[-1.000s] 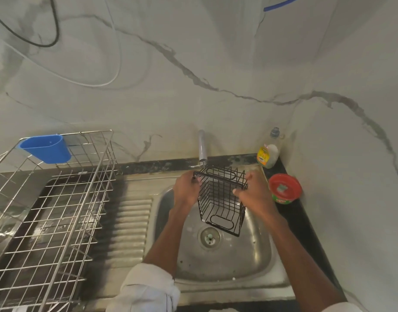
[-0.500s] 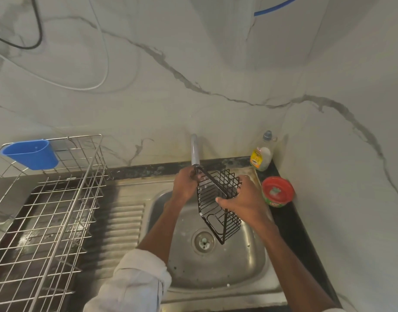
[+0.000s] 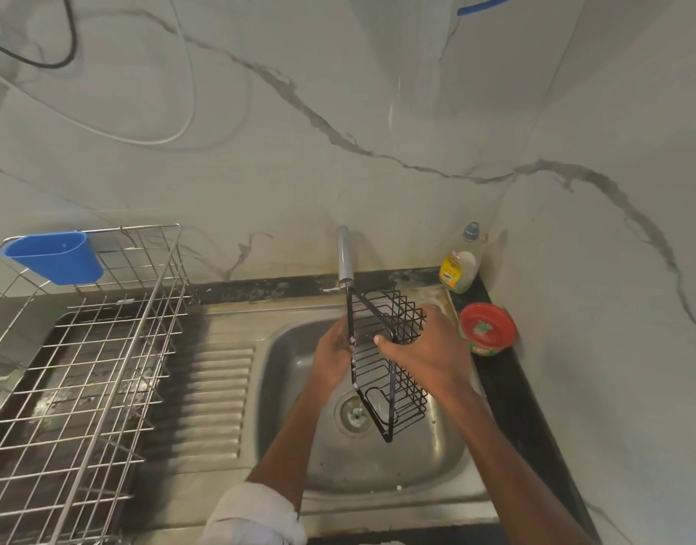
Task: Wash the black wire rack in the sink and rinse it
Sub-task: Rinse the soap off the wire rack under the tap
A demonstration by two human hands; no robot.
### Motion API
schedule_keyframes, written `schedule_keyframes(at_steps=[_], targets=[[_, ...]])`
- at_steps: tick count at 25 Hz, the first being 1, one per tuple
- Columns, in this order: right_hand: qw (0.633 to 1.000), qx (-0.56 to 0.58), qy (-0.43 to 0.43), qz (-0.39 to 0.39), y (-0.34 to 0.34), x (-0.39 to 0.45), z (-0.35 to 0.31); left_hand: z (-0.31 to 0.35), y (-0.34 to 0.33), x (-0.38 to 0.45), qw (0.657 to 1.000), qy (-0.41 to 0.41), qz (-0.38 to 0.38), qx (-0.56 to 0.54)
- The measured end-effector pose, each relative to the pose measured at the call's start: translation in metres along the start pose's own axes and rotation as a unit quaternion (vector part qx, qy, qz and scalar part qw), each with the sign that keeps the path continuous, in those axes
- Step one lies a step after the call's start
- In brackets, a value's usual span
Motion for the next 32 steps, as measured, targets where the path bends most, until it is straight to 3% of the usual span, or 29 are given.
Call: schedule_keyframes(at_steps=[8,13,16,23,32], targets=[[0.998,0.035,0.024,0.044,0.012,-0.009,-0.009,-0.013,0.002,-0.011,0.998,0.044,0.024,0.024],[0.997,0.026,0.027,0.066,0.01,-0.014,-0.015,-0.047,-0.006,-0.018,0.992,0.121,0.0,0.042],[0.997,0.025,0.023,0.071,0.009,-0.014,-0.011,-0.053,-0.017,-0.028,0.989,0.148,-0.028,0.007],[0.997,0.036,-0.004,0.063,0.008,-0.013,0.0,-0.082,-0.012,-0.029,0.965,0.219,0.027,-0.143],[0.998,0.056,0.022,0.036,0.007,-0.011,0.003,-0.071,-0.019,-0.019,0.914,0.225,0.04,-0.335]])
Point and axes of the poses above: each hand's wrist, its own x-axis towards the middle knuckle, its own y-axis out of the back of the hand, z = x × y, the point moved 6 cm from there along x, towards the middle knuckle, and after that the axes turned 2 degrees about -z, right-handed, at the moved point
